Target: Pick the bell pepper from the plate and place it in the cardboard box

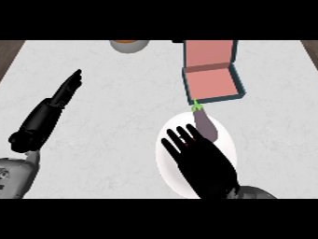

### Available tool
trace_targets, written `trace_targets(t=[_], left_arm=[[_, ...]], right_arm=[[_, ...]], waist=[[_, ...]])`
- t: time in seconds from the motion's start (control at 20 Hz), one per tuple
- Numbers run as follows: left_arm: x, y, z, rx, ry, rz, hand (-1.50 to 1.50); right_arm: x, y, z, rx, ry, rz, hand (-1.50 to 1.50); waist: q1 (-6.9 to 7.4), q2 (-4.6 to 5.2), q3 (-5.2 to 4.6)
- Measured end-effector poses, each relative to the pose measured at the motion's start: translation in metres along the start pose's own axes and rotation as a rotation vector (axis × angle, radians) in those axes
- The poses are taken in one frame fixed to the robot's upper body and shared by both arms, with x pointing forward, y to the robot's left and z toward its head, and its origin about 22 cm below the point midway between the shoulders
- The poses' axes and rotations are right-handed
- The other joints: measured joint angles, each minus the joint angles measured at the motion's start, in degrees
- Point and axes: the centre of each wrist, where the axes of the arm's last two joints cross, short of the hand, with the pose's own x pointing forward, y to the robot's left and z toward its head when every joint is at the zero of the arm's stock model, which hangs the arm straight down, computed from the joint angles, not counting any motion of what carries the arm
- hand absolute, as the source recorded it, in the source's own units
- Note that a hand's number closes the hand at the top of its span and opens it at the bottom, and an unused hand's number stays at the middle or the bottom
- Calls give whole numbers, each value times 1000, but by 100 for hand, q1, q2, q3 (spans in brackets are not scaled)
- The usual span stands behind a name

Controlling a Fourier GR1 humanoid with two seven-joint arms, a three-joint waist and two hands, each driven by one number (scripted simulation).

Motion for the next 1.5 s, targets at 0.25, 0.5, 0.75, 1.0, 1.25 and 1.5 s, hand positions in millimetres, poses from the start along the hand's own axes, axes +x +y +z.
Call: trace_targets(t=[0.25,0.5,0.75,1.0,1.25,1.5], left_arm=[[4,-1,1,-1,0,-3,0],[-1,-2,2,4,-4,0,0],[-2,8,2,-3,-1,-2,0],[2,2,-4,1,0,3,0],[6,3,1,1,-2,9,0],[3,-1,2,-2,0,1,0]], right_arm=[[1,2,-11,-1,18,20,-150],[-9,12,-25,12,55,51,-150],[-9,27,-42,12,67,65,-150],[-12,35,-50,34,48,49,-150],[-14,44,-56,46,46,44,-150],[-21,56,-65,48,89,63,-150]], waist=[[4,0,1],[4,2,1],[6,4,1],[0,3,1],[7,2,1],[2,2,1]])
